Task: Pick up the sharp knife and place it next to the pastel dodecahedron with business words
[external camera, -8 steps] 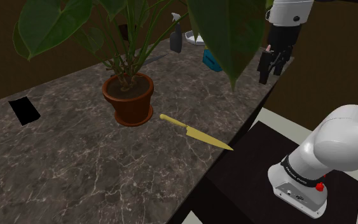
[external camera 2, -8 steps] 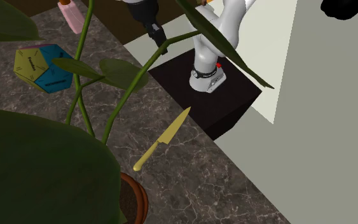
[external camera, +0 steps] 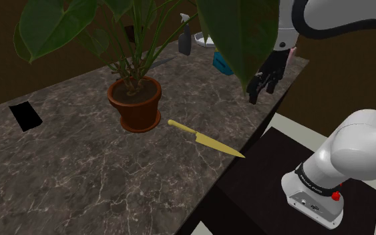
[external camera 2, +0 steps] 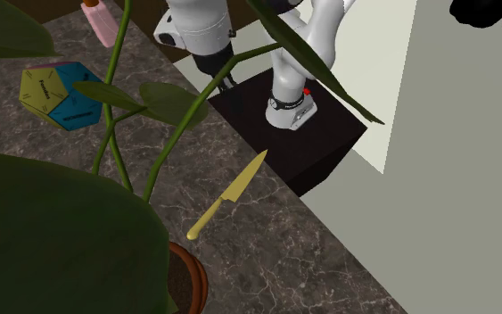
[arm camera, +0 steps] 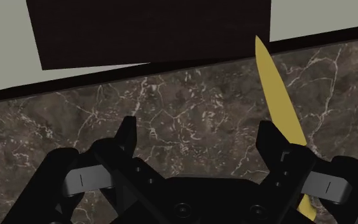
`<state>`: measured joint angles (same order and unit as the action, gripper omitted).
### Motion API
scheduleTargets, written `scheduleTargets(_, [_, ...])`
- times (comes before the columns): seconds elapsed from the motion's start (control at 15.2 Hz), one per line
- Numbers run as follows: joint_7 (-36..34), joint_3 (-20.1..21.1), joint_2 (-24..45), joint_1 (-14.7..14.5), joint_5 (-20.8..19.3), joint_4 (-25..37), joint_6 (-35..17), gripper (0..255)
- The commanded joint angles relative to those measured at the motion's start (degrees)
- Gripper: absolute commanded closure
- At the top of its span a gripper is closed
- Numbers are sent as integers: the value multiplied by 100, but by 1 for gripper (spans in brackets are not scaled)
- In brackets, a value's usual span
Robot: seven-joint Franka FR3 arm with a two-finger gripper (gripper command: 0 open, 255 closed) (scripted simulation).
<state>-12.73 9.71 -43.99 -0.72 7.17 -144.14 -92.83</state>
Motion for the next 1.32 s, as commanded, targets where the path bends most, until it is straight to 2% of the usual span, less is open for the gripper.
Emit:
scheduleTargets(0.0, [-258, 262, 155, -52, 107, -86, -386, 0])
scheduleTargets(0.33, [-949, 981, 769, -130, 277, -181, -1396, 0])
scheduleTargets(0.59, [-1571, 1578, 1450, -83, 217, -85, -2194, 0])
scheduleTargets(0.86, [-2326, 2196, 2279, 92, -126, 162, -2927, 0])
scheduleTargets(1.06, [-3031, 2654, 2991, 294, -646, 444, -3383, 0])
scheduleTargets(1.25, [-3112, 2690, 3149, 332, -752, 324, -3635, 0])
